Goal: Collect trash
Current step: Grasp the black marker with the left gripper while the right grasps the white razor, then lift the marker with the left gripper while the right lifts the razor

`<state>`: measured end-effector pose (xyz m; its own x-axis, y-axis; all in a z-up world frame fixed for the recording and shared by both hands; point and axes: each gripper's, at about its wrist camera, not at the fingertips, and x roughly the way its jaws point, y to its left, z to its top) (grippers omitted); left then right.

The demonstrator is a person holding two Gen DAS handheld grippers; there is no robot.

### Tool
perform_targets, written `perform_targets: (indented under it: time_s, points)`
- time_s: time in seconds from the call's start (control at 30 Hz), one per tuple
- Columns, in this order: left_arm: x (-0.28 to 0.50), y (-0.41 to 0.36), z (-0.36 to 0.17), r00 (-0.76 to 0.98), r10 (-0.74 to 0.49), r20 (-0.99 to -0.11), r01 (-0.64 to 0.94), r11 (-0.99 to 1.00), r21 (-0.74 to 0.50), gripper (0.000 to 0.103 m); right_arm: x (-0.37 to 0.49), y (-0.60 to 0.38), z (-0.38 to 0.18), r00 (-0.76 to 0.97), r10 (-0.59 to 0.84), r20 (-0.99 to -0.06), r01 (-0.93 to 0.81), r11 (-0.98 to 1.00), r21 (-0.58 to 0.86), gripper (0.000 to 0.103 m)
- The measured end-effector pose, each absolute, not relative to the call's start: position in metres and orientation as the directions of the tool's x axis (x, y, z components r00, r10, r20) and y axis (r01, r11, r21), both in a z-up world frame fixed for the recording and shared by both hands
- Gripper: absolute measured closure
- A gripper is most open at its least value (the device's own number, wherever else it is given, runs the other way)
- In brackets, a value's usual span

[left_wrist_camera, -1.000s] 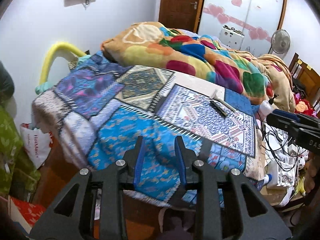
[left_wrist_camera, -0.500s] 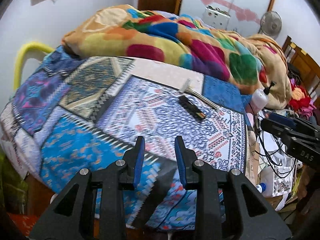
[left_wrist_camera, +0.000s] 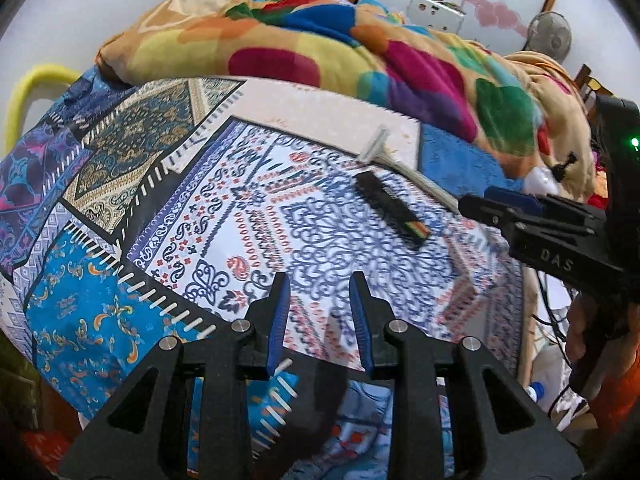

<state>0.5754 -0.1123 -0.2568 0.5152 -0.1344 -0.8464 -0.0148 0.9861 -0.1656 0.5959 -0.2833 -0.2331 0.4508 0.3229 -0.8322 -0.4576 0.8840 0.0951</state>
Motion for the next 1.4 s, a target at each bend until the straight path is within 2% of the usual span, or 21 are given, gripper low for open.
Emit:
perform_targets:
  time_s: [0.17, 0.27, 0.33, 0.5, 0.6, 0.93, 1.1, 1.3, 1.37, 1.4]
  points:
    - [0.586, -0.106, -0.267, 0.503, -0.156, -0.850, -0.033, 0.980, -0.199, 0.073, 0.604, -0.265, -0.240, 0.475, 0.315, -0.822, -0.519, 0.855, 0.028, 0.065]
    - [0.592, -0.109, -0.267, 0.510, -0.157, -0.846, -0.028, 0.980, -0.199, 0.073, 0.603, -0.259, -0.241, 0.479, 0.325, -0.815, -0.553, 0.833, 0.008, 0.073]
    - [0.596, -0.113, -0.265, 0.514, -0.175, -0.840, -0.014, 0.977, -0.212, 0.073, 0.605, -0.256, -0.245, 0.474, 0.318, -0.821, -0.560, 0.828, -0.003, 0.075]
    - [0.603, -0.125, -0.261, 0.522, -0.209, -0.827, 0.011, 0.971, -0.238, 0.073, 0.604, -0.255, -0.247, 0.476, 0.311, -0.823, -0.589, 0.808, -0.036, 0.093]
    - [0.609, -0.134, -0.260, 0.516, -0.230, -0.825, 0.028, 0.967, -0.252, 0.073, 0.599, -0.258, -0.246, 0.520, 0.266, -0.812, -0.567, 0.818, -0.095, 0.094]
    - [0.633, -0.161, -0.268, 0.491, -0.298, -0.818, 0.062, 0.949, -0.309, 0.073, 0.579, -0.312, -0.244, 0.492, 0.290, -0.821, -0.443, 0.895, 0.051, 0.094]
    - [0.642, -0.177, -0.272, 0.510, -0.230, -0.829, 0.055, 0.970, -0.235, 0.073, 0.568, -0.317, -0.245, 0.475, 0.316, -0.821, -0.443, 0.892, 0.087, 0.094]
    - [0.645, -0.200, -0.275, 0.560, -0.092, -0.823, 0.063, 0.996, -0.069, 0.073, 0.567, -0.311, -0.247, 0.487, 0.308, -0.818, -0.444, 0.893, 0.072, 0.094]
    - [0.646, -0.203, -0.277, 0.576, -0.072, -0.814, 0.067, 0.997, -0.040, 0.074, 0.567, -0.311, -0.248, 0.487, 0.312, -0.816, -0.441, 0.894, 0.079, 0.094]
    - [0.646, -0.203, -0.277, 0.579, -0.074, -0.812, 0.066, 0.997, -0.043, 0.078, 0.567, -0.312, -0.248, 0.485, 0.315, -0.816, -0.440, 0.894, 0.085, 0.094]
